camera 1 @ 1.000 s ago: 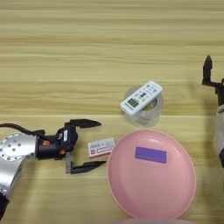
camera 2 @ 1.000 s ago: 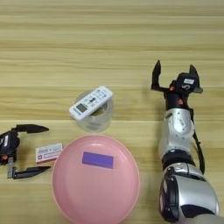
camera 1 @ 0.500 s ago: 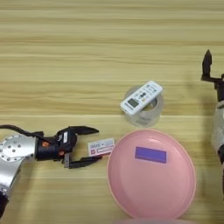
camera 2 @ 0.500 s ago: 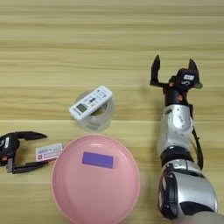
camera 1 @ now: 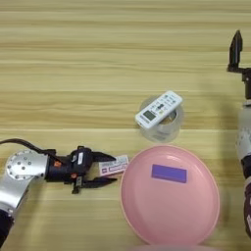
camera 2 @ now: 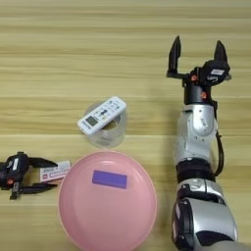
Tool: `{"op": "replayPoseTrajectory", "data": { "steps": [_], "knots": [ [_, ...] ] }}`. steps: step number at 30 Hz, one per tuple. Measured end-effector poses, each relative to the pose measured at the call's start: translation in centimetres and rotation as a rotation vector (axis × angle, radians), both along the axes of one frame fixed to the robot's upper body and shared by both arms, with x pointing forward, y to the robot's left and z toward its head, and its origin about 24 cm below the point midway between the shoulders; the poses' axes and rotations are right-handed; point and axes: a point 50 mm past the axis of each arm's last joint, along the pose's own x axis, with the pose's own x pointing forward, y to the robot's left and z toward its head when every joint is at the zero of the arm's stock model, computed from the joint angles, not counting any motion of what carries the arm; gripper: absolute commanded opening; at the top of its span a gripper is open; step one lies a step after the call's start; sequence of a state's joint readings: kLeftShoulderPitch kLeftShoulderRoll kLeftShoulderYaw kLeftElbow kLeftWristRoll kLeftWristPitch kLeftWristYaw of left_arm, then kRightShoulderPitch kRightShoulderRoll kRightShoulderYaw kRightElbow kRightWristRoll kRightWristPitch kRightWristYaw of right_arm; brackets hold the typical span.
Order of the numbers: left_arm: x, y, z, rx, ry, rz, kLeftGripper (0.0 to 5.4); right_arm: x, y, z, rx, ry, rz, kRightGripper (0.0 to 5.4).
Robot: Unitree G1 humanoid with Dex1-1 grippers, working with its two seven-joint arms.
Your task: Move the objects on the table
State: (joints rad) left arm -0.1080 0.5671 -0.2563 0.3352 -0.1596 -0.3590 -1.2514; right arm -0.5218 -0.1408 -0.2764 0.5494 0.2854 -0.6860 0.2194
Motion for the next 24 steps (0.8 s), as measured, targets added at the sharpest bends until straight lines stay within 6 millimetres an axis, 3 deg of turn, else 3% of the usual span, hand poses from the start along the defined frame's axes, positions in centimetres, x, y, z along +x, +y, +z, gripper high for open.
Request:
{"op": "replayPoseTrajectory", "data": {
  "steps": [5, 14, 24],
  "knots": [
    [0.2, 0.0, 0.1, 0.005, -0.002, -0.002, 1.56, -0.6, 0.2, 1.1, 0.011, -0.034, 0.014, 5.4],
    [0.2, 0.0, 0.1, 0.004, -0.008, -0.004, 0.95, -0.8, 0.4, 1.3, 0.019, -0.026, 0.028, 5.4],
    [0.5, 0.0, -0.1, 0.014, -0.021, -0.003, 1.92, -1.2, 0.4, 2.3, 0.025, -0.056, 0.035, 5.4]
  ]
}}
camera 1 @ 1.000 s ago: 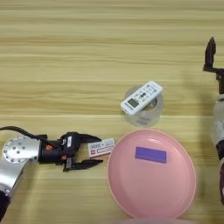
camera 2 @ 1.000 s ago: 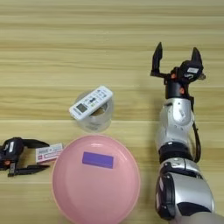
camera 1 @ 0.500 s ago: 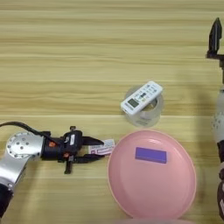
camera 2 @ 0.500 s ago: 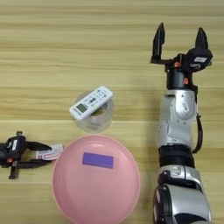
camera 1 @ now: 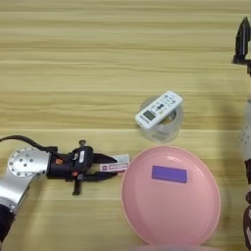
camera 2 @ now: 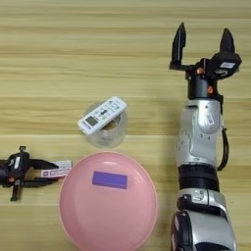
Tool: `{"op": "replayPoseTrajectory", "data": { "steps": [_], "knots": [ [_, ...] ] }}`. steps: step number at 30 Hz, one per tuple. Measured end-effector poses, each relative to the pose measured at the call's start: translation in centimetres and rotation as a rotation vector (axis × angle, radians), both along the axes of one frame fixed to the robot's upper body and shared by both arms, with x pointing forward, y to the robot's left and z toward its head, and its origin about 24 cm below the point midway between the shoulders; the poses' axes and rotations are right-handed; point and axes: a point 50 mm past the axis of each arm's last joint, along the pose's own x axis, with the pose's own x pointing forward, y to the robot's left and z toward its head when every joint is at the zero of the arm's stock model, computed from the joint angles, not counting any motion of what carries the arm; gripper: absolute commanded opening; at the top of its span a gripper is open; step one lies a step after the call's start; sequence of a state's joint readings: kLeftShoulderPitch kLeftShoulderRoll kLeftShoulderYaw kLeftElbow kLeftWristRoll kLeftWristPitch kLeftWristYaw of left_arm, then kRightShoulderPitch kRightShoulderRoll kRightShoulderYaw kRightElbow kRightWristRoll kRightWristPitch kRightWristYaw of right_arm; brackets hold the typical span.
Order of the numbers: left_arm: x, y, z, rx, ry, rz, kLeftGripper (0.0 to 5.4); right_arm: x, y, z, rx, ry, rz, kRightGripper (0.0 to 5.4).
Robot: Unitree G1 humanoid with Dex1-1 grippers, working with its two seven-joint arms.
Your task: Move the objects on the table
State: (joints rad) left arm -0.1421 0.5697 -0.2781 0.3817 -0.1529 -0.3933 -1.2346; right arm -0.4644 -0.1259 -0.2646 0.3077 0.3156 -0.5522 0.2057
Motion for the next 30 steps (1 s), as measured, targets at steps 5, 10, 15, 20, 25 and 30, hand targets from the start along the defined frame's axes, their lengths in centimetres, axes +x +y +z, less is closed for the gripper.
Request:
{"op": "replayPoseTrajectory", "data": {
  "steps": [5, 10, 15, 20, 25, 30],
  "knots": [
    [0.5, 0.1, 0.1, 0.011, -0.013, 0.006, 2.36, -0.1, 0.1, 0.4, 0.001, -0.011, 0.006, 5.4],
    [1.3, 0.0, 0.1, 0.022, -0.024, 0.018, 2.77, -0.1, 0.1, 0.4, 0.002, -0.008, 0.009, 5.4],
    [2.4, -0.1, 0.1, 0.03, -0.035, 0.034, 3.19, -0.2, 0.1, 0.5, 0.003, -0.013, 0.011, 5.4],
    [3.2, -0.3, 0.2, 0.043, -0.044, 0.035, 3.59, -0.2, 0.2, 0.5, 0.003, -0.014, 0.015, 5.4],
    [4.1, -0.3, 0.2, 0.054, -0.048, 0.043, 4.1, -0.2, 0.3, 0.6, 0.004, -0.013, 0.022, 5.4],
    [4.6, -0.3, 0.1, 0.047, -0.047, 0.058, 4.49, -0.2, 0.5, 0.6, 0.004, -0.009, 0.029, 5.4]
  ]
}}
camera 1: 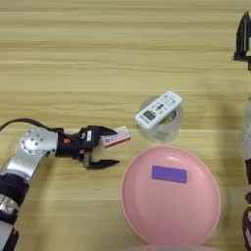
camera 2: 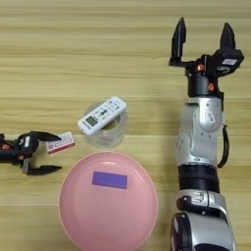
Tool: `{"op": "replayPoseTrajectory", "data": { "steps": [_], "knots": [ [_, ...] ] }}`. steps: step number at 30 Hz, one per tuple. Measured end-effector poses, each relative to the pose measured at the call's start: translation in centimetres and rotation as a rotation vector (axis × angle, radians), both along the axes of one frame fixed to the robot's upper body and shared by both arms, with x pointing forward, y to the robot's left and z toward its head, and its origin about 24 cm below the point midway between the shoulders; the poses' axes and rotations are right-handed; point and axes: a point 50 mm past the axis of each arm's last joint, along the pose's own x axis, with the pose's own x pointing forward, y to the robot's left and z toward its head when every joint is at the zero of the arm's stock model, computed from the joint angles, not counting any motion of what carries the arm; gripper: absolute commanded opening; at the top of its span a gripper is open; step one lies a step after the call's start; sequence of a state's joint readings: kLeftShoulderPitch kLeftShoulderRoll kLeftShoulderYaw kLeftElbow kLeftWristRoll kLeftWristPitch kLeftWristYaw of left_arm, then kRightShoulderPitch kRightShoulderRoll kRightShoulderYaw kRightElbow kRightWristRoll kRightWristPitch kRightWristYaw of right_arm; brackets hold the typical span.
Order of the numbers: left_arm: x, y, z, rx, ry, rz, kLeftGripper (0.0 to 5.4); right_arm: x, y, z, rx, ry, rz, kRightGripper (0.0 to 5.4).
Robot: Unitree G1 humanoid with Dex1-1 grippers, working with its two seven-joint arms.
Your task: Move the objects on the table
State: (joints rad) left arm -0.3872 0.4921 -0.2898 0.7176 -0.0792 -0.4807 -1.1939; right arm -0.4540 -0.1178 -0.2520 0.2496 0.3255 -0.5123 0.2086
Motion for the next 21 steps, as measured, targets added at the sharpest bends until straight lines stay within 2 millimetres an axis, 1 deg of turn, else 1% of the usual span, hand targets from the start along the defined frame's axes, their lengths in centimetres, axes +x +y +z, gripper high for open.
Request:
{"op": "replayPoseTrajectory", "data": {
  "steps": [9, 14, 21],
  "knots": [
    [0.8, 0.3, 0.1, -0.005, -0.002, 0.032, 5.39, 0.0, 0.1, 0.0, -0.001, 0.002, 0.002, 5.4],
    [0.6, 0.2, 0.1, -0.013, -0.011, 0.022, 5.39, 0.0, 0.1, -0.1, -0.001, 0.002, 0.002, 5.4],
    [-0.4, -1.0, 0.2, -0.075, -0.043, -0.002, 5.39, 0.0, 0.0, -0.1, -0.002, 0.004, 0.002, 5.4]
  ]
}}
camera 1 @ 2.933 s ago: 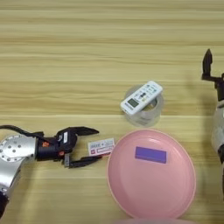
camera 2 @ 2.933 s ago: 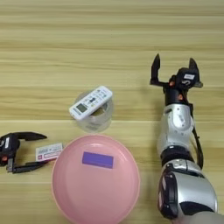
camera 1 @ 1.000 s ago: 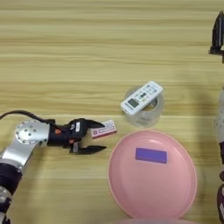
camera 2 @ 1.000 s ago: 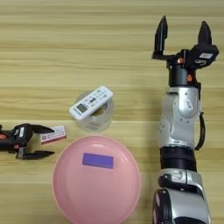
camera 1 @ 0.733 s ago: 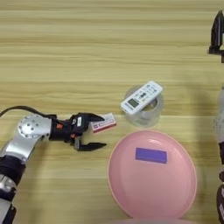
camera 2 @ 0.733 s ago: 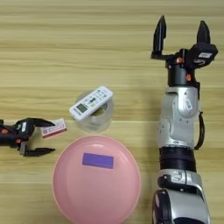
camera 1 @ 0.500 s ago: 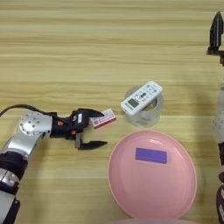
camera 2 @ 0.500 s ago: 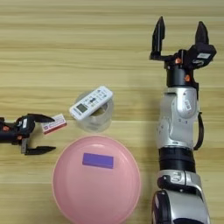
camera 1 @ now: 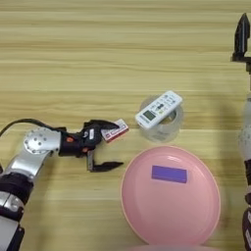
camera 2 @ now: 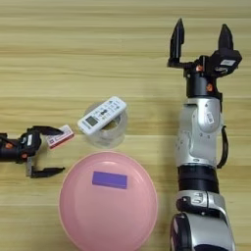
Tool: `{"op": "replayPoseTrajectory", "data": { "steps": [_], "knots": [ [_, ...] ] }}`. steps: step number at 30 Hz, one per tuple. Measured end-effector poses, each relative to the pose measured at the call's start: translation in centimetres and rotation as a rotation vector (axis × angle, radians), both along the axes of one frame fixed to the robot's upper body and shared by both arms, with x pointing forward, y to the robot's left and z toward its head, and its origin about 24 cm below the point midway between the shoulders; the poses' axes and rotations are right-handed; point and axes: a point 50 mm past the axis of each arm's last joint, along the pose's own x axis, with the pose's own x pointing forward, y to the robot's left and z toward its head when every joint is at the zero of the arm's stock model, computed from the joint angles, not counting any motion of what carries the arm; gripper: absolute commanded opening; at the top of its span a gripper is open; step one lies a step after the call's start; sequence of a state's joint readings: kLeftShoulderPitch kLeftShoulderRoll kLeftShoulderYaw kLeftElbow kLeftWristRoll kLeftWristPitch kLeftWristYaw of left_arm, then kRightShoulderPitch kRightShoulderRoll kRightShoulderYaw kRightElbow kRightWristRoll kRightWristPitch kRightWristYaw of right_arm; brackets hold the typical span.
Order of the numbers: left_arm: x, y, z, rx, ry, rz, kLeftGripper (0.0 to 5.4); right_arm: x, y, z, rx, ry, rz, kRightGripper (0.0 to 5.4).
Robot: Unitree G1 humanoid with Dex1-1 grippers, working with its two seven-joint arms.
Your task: Move the objects on the table
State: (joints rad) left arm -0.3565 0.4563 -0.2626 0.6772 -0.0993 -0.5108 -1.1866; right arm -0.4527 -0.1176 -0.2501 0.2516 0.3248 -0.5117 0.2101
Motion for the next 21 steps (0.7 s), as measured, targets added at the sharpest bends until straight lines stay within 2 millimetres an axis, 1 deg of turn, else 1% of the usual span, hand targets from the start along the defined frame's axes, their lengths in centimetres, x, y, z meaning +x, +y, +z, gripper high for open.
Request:
{"op": "replayPoseTrajectory", "data": {
  "steps": [1, 5, 10, 15, 17, 21],
  "knots": [
    [0.0, -0.1, 0.3, -0.026, -0.014, 0.007, 5.39, 0.0, 0.0, 0.0, 0.0, 0.0, 0.0, 5.4],
    [0.5, -0.7, 3.0, -0.174, -0.109, 0.035, 5.39, 0.0, 0.1, 0.0, -0.01, -0.001, 0.01, 5.4],
    [0.6, -1.7, 5.7, -0.367, -0.177, 0.065, 5.39, 0.0, 0.0, 0.0, -0.016, -0.001, 0.014, 5.4],
    [0.6, -2.1, 7.8, -0.489, -0.255, 0.116, 5.39, 0.0, 0.1, 0.1, -0.033, -0.003, 0.027, 5.4],
    [0.7, -2.2, 9.0, -0.566, -0.295, 0.153, 5.39, 0.1, 0.1, 0.1, -0.042, 0.005, 0.036, 5.4],
    [0.7, -2.3, 10.5, -0.675, -0.336, 0.198, 5.39, -0.1, 0.2, 0.2, -0.085, 0.008, 0.074, 5.4]
  ]
}}
